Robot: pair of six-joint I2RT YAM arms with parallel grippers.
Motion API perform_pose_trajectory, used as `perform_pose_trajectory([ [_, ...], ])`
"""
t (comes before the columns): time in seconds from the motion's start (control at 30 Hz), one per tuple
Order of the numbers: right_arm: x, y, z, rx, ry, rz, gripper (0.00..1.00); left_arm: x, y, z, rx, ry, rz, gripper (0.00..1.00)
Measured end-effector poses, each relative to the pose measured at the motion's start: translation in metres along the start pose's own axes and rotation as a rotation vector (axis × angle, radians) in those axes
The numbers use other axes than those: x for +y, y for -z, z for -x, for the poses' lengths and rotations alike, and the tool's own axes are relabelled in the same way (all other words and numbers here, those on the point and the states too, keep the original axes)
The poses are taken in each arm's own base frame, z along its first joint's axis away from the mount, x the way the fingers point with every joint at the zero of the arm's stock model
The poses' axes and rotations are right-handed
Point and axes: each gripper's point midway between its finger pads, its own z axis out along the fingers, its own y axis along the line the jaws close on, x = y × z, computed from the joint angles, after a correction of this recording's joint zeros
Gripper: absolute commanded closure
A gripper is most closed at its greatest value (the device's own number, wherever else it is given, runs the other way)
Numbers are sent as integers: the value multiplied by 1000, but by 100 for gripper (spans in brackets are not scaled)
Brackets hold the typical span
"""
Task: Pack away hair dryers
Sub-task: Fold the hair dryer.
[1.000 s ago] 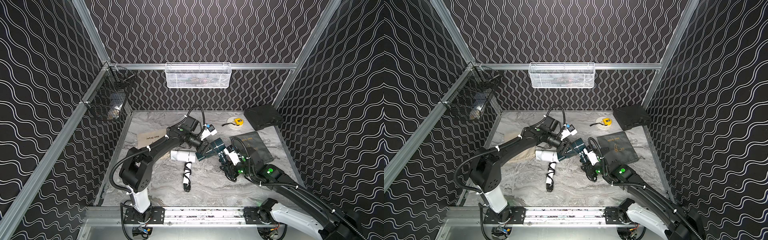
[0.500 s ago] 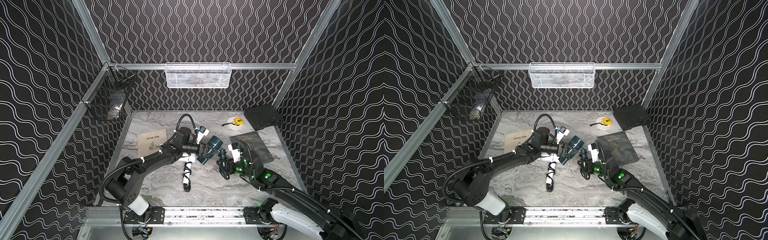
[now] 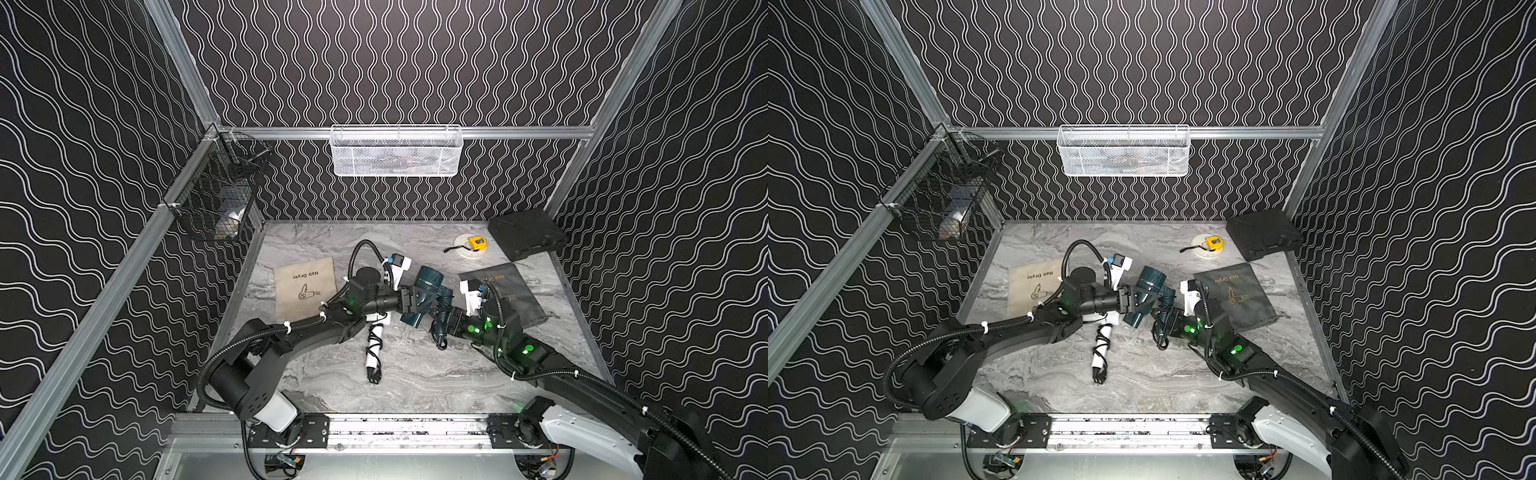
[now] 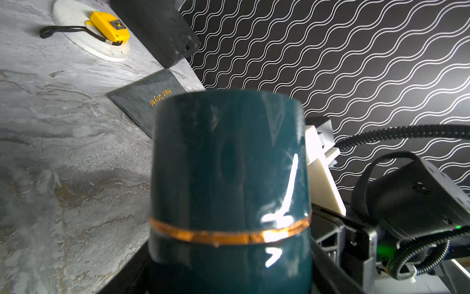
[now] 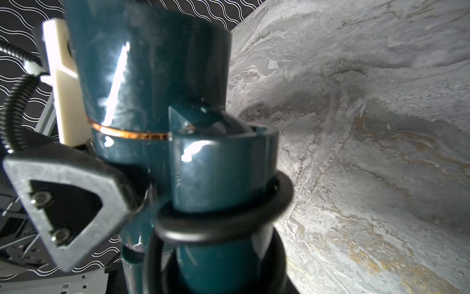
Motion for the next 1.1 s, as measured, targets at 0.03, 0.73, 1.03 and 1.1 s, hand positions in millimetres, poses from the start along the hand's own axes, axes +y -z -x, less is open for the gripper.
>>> perform_pose_trajectory([
  [0.03, -1, -1, -1, 2, -3, -5, 100, 1, 0, -1, -4, 5, 6, 100],
  [0.73, -7, 52, 41, -157, 38, -93, 2, -2, 9, 36, -4, 4, 16, 100],
  [1.03, -34, 46, 28, -52, -60, -9, 18, -13, 13, 42, 15, -5, -43, 100],
  [1.1, -28, 41, 23, -13, -71, 43, 25, -12, 14, 39, 20, 6, -47, 100],
])
